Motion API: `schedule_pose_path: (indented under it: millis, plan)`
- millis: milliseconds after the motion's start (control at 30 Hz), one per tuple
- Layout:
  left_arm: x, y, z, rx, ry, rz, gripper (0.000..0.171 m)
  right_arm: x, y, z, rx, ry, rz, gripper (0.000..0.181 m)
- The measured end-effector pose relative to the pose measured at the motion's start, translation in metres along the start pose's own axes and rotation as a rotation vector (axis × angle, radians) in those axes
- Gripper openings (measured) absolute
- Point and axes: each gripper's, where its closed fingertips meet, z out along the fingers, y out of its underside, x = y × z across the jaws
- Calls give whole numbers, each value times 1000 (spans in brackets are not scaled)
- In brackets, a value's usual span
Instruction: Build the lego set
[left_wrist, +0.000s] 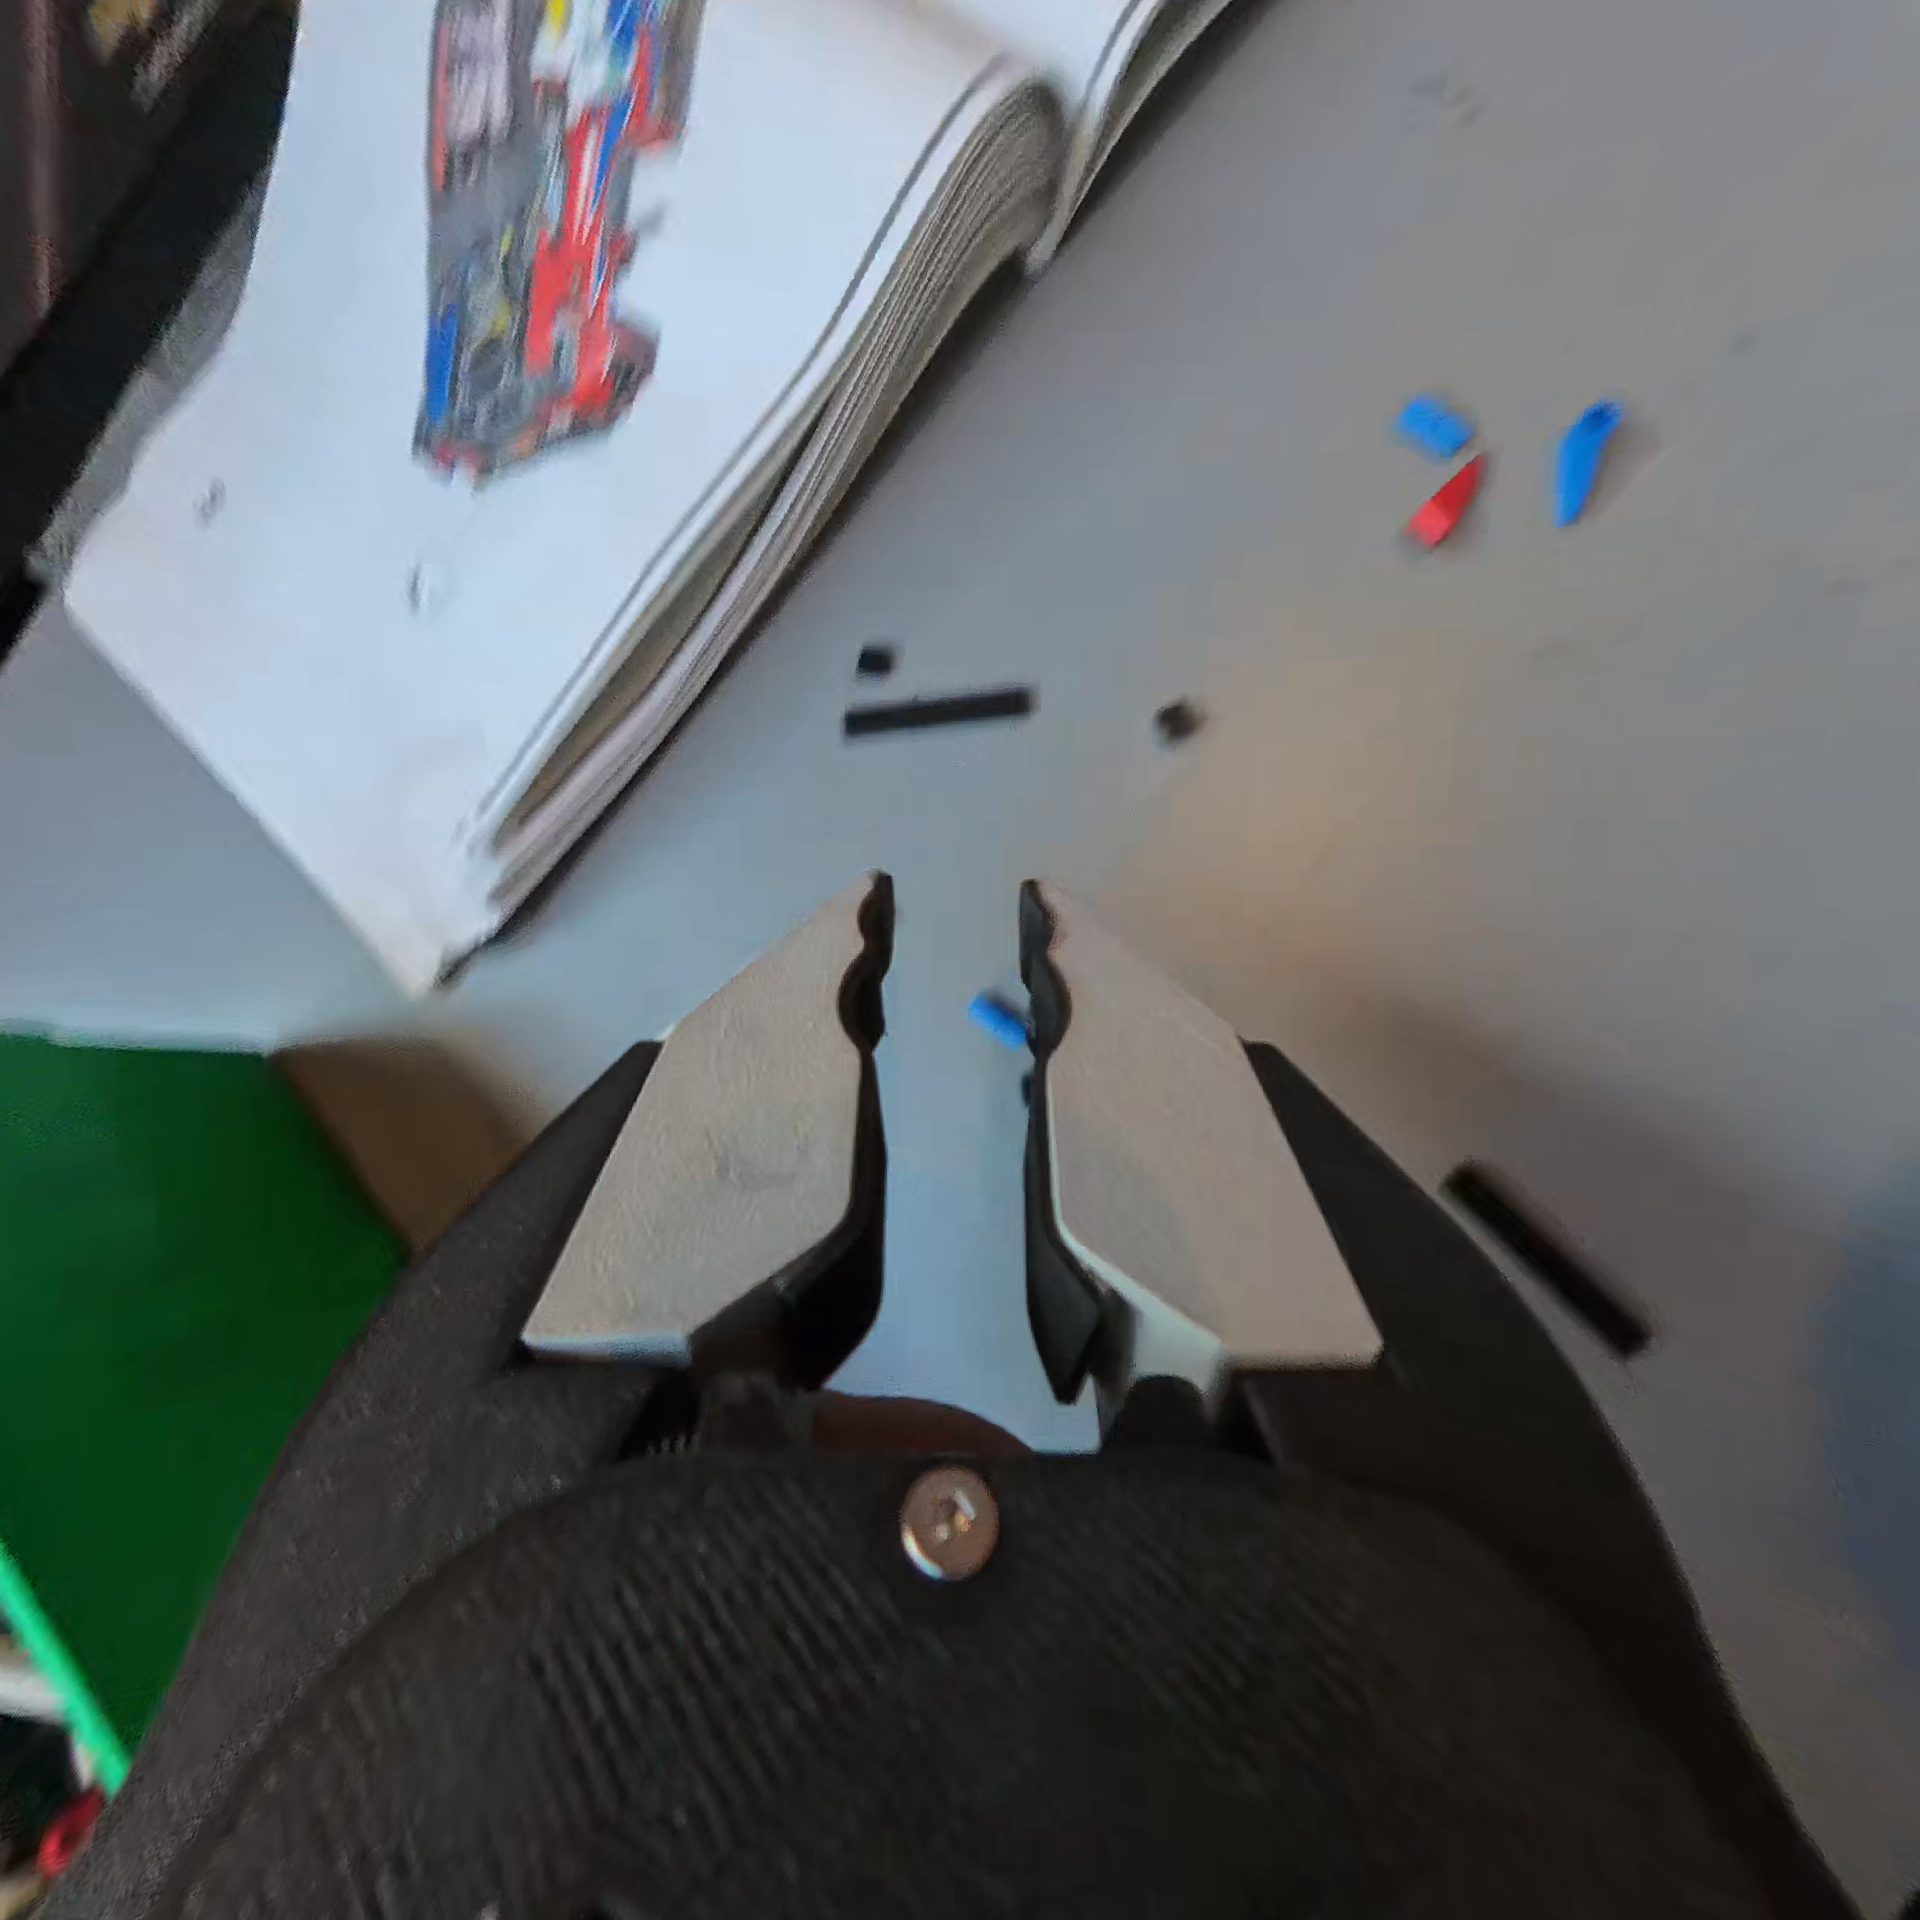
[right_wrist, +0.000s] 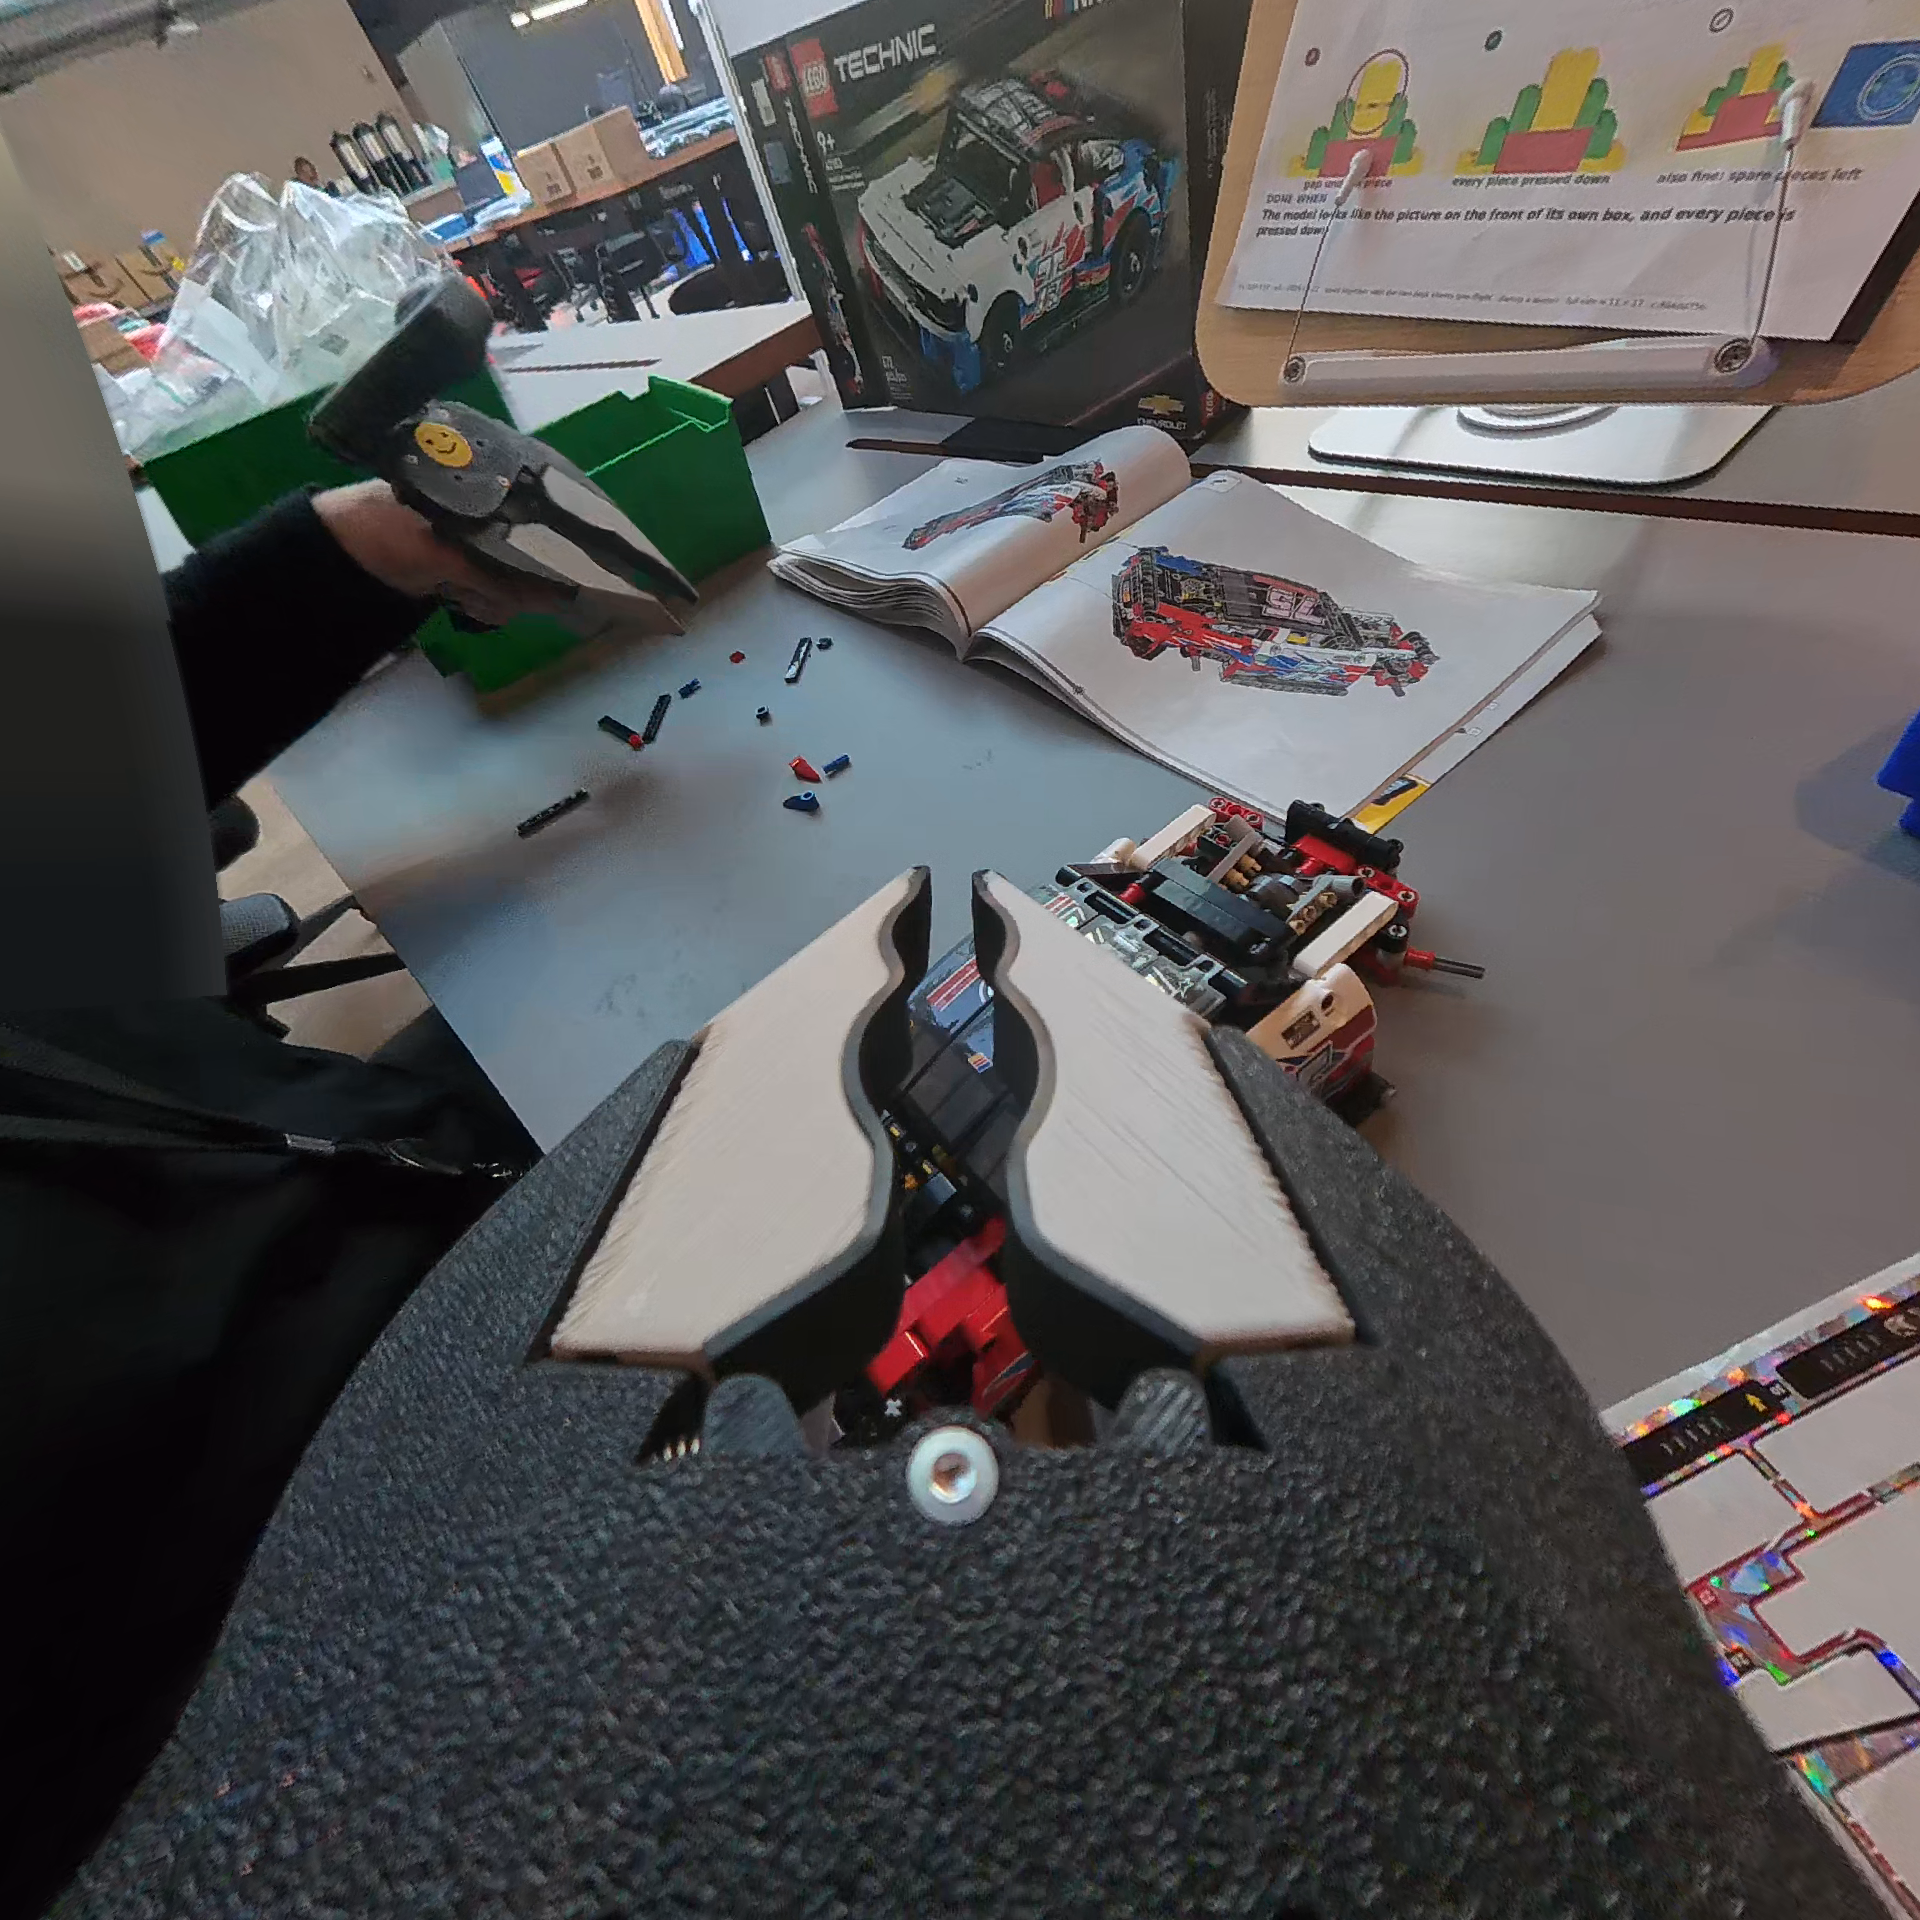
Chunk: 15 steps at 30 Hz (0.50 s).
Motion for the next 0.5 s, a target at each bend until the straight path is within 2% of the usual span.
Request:
schedule_pose_path:
  millis: [67,133,367,467,500]
  plan:
    - [-10,28,-5,-72,9,-64,21,1,-1,2,7,-7,10,7]
    - [-9,39,-4,-81,20,-104,17,0,-2,5,11,-17,16,7]
    - [8,39,13,-98,80,-186,20,-8,-2,10,-18,-19,-20,7]
    - [9,50,23,-157,61,-187,9,-8,-4,5,-8,-11,-17,7]
    - [11,46,23,-128,66,-191,2,-8,-5,3,-2,-8,-15,7]
